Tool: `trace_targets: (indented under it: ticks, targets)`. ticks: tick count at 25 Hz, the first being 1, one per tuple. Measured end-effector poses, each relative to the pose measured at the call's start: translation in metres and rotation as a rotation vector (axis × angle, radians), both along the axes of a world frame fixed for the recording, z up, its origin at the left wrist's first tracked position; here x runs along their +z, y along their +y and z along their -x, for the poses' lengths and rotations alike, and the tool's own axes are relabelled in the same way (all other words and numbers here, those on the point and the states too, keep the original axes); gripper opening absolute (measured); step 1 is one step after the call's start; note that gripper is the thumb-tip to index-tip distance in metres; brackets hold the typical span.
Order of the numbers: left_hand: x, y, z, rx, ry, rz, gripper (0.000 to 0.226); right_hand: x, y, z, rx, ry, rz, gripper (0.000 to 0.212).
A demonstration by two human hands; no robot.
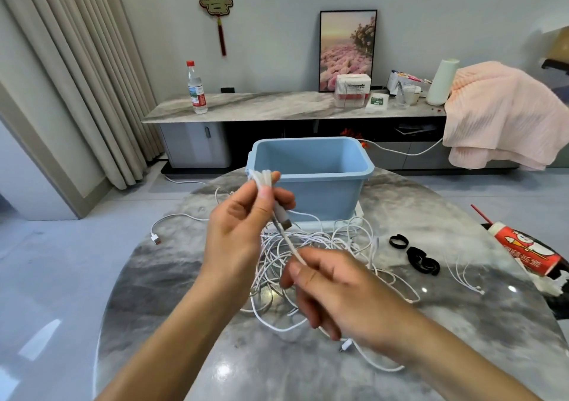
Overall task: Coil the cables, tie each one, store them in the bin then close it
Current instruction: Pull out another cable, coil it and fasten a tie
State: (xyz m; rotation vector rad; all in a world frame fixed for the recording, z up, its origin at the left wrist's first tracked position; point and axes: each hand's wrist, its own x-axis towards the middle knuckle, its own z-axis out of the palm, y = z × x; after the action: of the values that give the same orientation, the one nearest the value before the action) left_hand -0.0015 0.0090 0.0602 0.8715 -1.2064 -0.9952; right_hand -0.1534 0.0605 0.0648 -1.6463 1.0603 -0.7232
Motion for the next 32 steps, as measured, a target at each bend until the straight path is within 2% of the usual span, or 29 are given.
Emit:
trace_targets:
  ticks: [2,3,4,8,10,12,16,18,20,22,23,25,26,27,29,32]
  targets:
    - [-0.01,0.003,-0.005,0.072,-0.552,0.215,0.021,0.007,0.002,0.003,0.021,0.357,0.322,0.034]
    - [-0.011,0.006,-0.005,0.048,-0.689,0.262,0.026,0.015,-0.001,0.01,0.018,0.432,0.453,0.035]
    - [-0.009,0.009,-0.004,-0.044,-0.69,0.246,0.031,0.022,-0.005,0.02,-0.001,0.44,0.541,0.034]
    - [0.008,0.02,0.002,-0.431,-0.435,0.046,0.035,0.033,-0.031,0.058,-0.196,0.241,0.753,0.029]
    - [0.013,0.027,0.01,-0.546,-0.233,-0.106,0.033,0.021,-0.039,0.059,-0.248,0.127,0.778,0.026]
    - [0.013,0.031,0.018,-0.609,0.016,-0.176,0.032,0.006,-0.043,0.051,-0.324,0.016,0.765,0.026]
    - [0.01,0.021,0.011,-0.567,0.353,-0.178,0.028,-0.027,-0.036,0.026,-0.454,0.006,0.607,0.026]
    - [0.011,0.012,0.001,-0.476,0.487,-0.191,0.028,-0.038,-0.022,0.009,-0.399,0.038,0.504,0.025]
    - [0.009,0.005,-0.004,-0.337,0.494,-0.188,0.031,-0.036,-0.003,-0.01,-0.281,0.119,0.424,0.022]
    - [0.003,0.004,-0.003,-0.174,0.331,-0.133,0.031,-0.029,0.009,-0.026,-0.184,0.22,0.337,0.016]
    - [-0.002,0.005,-0.002,-0.077,0.153,-0.069,0.027,-0.022,0.012,-0.028,-0.157,0.275,0.315,0.013]
    - [-0.012,0.009,-0.001,0.066,-0.343,0.141,0.023,-0.003,0.01,-0.02,-0.112,0.385,0.32,0.014]
    - [-0.016,0.01,0.001,0.082,-0.547,0.242,0.024,0.008,0.006,-0.01,-0.087,0.422,0.314,0.018]
    - [-0.016,0.011,0.002,0.066,-0.672,0.31,0.028,0.019,0.002,0.003,-0.049,0.444,0.304,0.021]
    - [-0.009,0.014,0.003,-0.11,-0.722,0.341,0.033,0.036,-0.009,0.031,0.021,0.508,0.416,0.028]
    - [-0.002,0.016,0.003,-0.356,-0.697,0.215,0.032,0.039,-0.029,0.062,0.002,0.671,0.888,0.038]
